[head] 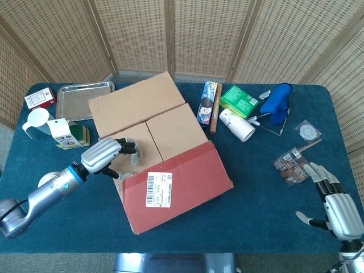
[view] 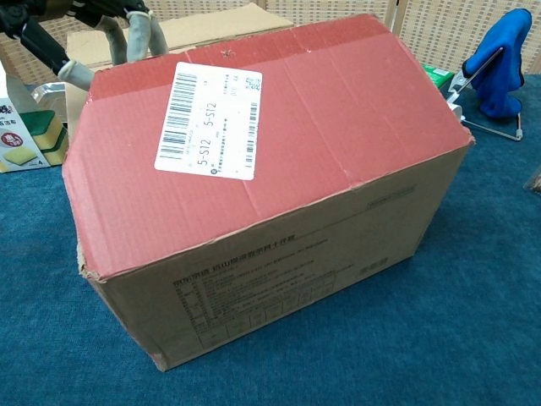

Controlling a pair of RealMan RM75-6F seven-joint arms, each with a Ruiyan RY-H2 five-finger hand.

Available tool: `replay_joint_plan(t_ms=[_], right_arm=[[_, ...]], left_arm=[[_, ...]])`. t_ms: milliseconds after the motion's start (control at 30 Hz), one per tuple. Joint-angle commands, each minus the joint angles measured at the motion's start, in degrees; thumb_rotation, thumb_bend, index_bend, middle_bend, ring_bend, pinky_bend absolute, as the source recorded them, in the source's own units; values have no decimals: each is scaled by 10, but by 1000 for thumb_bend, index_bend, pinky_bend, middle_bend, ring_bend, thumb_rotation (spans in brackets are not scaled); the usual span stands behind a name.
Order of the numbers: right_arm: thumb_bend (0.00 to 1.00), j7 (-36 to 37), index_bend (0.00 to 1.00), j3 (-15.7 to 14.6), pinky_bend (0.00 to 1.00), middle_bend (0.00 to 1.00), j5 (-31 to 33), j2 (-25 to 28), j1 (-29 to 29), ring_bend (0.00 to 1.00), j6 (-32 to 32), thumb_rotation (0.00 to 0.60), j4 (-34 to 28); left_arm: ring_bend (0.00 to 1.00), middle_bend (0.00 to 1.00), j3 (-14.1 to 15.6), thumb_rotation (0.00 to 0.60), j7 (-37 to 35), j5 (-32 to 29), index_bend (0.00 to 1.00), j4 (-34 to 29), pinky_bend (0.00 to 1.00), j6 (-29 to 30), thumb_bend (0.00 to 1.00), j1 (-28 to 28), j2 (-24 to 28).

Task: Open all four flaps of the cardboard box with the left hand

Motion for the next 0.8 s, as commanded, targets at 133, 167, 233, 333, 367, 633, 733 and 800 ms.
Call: replay_joint_plan(t_ms=[133,167,233,333,367,633,733,800], right_arm=[[0,0,0,-1,131,0,-2,0,0,0,1,600,0],[0,1,0,-1,131,0,-2,0,0,0,0,600,0],[0,2,0,-2,131,0,-2,0,1,0,0,600,0],[0,2,0,-2,131,0,-2,0,1,0,0,600,0],[0,2,0,-2,132,0,-2,0,1,0,-1,600,0],[0,-4,0,-4,132,0,-4,-2,3,0,-5,600,-2],[0,-4,0,-4,132,0,-3,-3,3,0,-5,600,-2],[0,-4,0,-4,132,0,-2,-2,3,0,-4,600,-2]], left_arm=[[302,433,15,600,1,-13,557,0,478,9,116,-9,1],[304,446,15,600,-1,-14,559,0,478,14,115,-9,2],[310,471,15,600,-6,-17,563,2,478,27,115,-9,3],[313,485,15,600,-13,-21,567,7,476,42,116,-9,11],[313,486,15,600,-15,-22,568,8,475,47,116,-9,13],[311,488,34,600,1,-23,571,22,463,46,116,-15,11],[309,487,38,600,21,-23,571,32,458,44,117,-20,1],[308,486,39,600,34,-26,572,37,456,45,116,-21,-4]])
